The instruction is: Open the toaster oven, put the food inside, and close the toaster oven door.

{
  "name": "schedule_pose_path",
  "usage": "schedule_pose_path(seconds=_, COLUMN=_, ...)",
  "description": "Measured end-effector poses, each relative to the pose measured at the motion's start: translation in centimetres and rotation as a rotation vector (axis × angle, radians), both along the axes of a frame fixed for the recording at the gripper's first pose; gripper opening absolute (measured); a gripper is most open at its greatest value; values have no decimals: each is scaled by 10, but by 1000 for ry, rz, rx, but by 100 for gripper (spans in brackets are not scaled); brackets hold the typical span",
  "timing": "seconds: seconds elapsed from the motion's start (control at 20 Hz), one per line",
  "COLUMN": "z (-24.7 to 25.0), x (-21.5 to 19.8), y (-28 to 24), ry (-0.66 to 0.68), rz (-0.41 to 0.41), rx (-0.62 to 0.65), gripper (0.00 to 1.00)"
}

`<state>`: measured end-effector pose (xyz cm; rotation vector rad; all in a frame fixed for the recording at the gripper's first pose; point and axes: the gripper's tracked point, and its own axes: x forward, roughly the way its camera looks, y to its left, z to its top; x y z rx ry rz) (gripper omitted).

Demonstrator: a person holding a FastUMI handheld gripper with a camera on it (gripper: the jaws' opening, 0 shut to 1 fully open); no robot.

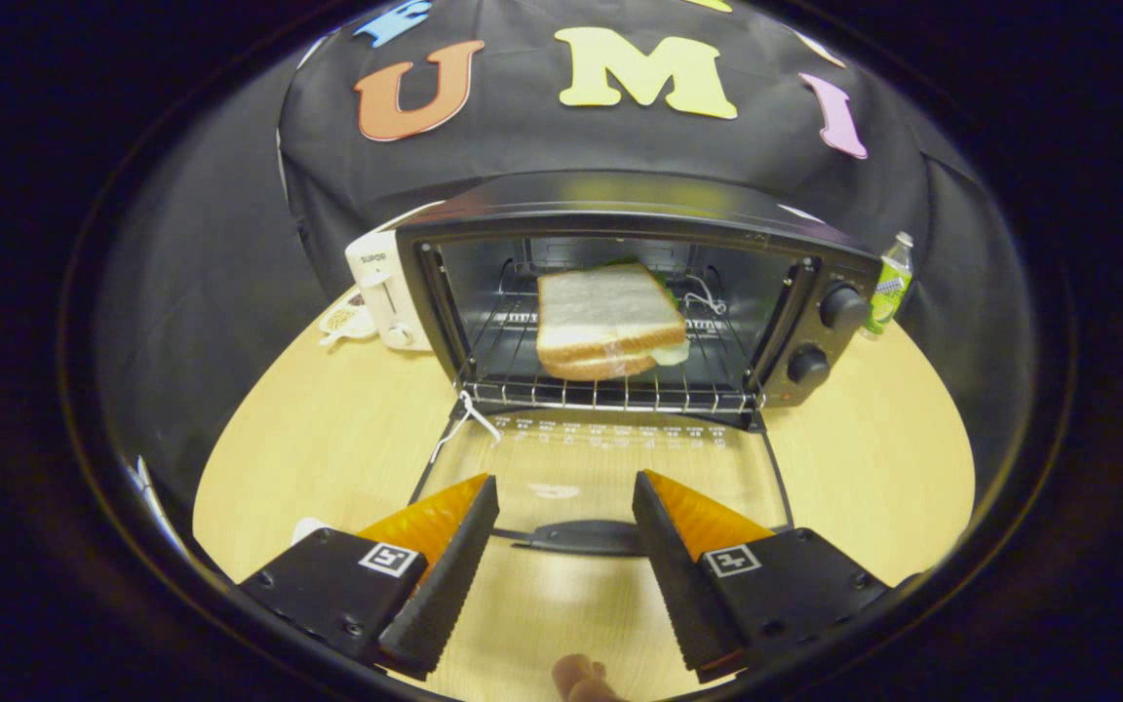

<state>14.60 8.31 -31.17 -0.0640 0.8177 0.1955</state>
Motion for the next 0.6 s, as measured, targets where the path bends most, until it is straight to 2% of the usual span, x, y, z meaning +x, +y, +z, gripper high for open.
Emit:
schedule_pose_path(seconds=0.2, z=-14, x=-29, y=-1, ry=24, rz=-17, rx=9, gripper=91)
schedule_pose_path(seconds=0.6, z=-52, x=-34, y=-13, ry=67, rz=-94, rx=17, gripper=90)
